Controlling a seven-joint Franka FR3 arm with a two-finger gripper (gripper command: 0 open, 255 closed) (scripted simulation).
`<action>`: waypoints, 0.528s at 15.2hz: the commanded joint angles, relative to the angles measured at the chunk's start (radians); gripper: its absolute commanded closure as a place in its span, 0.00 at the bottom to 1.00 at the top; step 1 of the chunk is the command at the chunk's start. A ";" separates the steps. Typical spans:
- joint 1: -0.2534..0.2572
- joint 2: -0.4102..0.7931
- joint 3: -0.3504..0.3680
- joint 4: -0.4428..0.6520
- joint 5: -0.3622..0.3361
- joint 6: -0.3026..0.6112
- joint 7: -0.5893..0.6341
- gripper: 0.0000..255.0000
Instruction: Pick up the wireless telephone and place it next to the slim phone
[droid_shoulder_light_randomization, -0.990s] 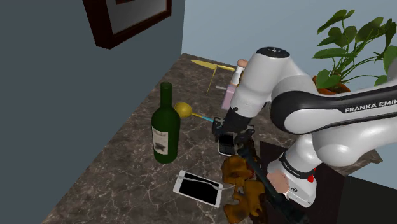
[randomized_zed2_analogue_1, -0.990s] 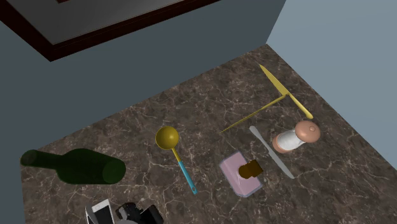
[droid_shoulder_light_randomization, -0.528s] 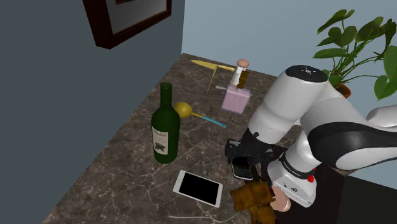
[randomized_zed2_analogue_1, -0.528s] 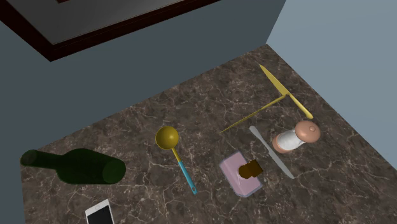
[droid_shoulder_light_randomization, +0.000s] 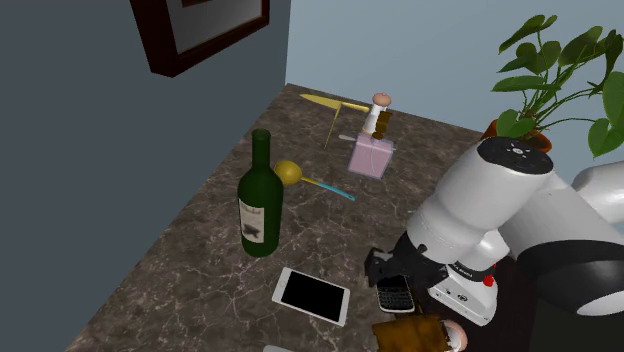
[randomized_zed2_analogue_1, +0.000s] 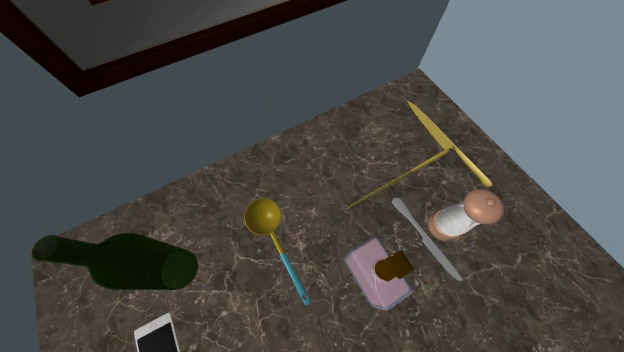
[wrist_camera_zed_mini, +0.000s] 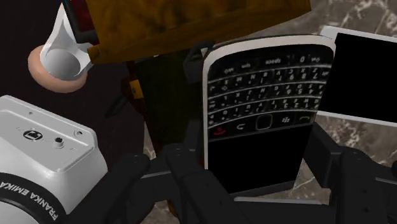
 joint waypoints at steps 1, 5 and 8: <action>0.001 0.027 0.021 -0.019 0.018 0.039 -0.004 1.00; 0.013 0.084 0.048 -0.048 0.042 0.122 -0.004 1.00; 0.026 0.139 0.060 -0.068 0.051 0.194 0.002 1.00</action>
